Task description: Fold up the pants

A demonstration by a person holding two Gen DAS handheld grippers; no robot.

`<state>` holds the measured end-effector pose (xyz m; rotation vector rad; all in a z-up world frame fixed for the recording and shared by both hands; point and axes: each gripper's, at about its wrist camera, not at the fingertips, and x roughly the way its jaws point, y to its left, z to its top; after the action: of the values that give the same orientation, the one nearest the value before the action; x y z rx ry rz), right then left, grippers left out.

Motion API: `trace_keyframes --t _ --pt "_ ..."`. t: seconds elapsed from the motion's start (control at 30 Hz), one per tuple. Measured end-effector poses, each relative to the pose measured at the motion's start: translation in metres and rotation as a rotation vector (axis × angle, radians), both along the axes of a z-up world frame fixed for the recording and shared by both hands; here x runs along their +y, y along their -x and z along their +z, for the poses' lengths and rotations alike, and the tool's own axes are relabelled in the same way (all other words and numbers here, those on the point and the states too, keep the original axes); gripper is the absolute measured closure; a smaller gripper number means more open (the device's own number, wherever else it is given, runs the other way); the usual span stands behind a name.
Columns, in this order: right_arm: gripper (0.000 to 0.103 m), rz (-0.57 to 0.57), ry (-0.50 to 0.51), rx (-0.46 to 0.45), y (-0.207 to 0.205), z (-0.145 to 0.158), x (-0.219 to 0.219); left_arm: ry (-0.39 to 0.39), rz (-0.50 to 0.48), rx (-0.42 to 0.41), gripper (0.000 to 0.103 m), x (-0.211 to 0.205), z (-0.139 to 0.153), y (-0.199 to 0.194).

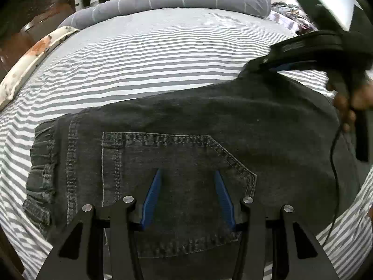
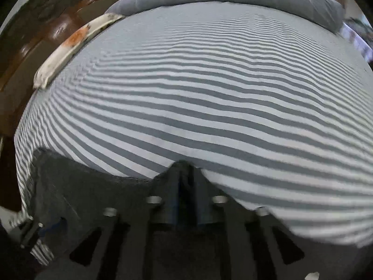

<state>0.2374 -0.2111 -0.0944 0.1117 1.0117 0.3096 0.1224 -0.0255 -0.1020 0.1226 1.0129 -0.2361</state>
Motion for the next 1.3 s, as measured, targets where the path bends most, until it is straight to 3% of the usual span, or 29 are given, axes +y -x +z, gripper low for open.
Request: trace_keyframes --t 0.17,0.4,0.63,0.9,1.07,1.3 --pt "0.065 -0.053 -0.134 -0.013 0.057 0.007 -0.022 0.007 0.004 0.008 0.054 0.001 0.005 0.009" --pt "0.065 -0.168 -0.209 0.068 0.122 -0.030 -0.068 -0.060 -0.011 -0.010 0.053 -0.004 0.001 0.026" --pt "0.065 -0.371 -0.276 0.029 0.171 -0.038 -0.165 -0.081 0.005 0.013 0.053 -0.020 0.006 0.036" --pt "0.065 -0.604 -0.324 -0.011 0.233 -0.045 -0.307 -0.123 -0.183 0.016 0.053 -0.108 -0.002 0.056" --pt "0.063 -0.724 -0.316 -0.071 0.269 -0.040 -0.390 -0.129 -0.244 -0.003 0.053 -0.155 -0.002 0.061" --pt "0.062 -0.733 -0.424 -0.100 0.287 -0.053 -0.437 -0.098 -0.372 0.002 0.053 -0.222 0.005 0.075"
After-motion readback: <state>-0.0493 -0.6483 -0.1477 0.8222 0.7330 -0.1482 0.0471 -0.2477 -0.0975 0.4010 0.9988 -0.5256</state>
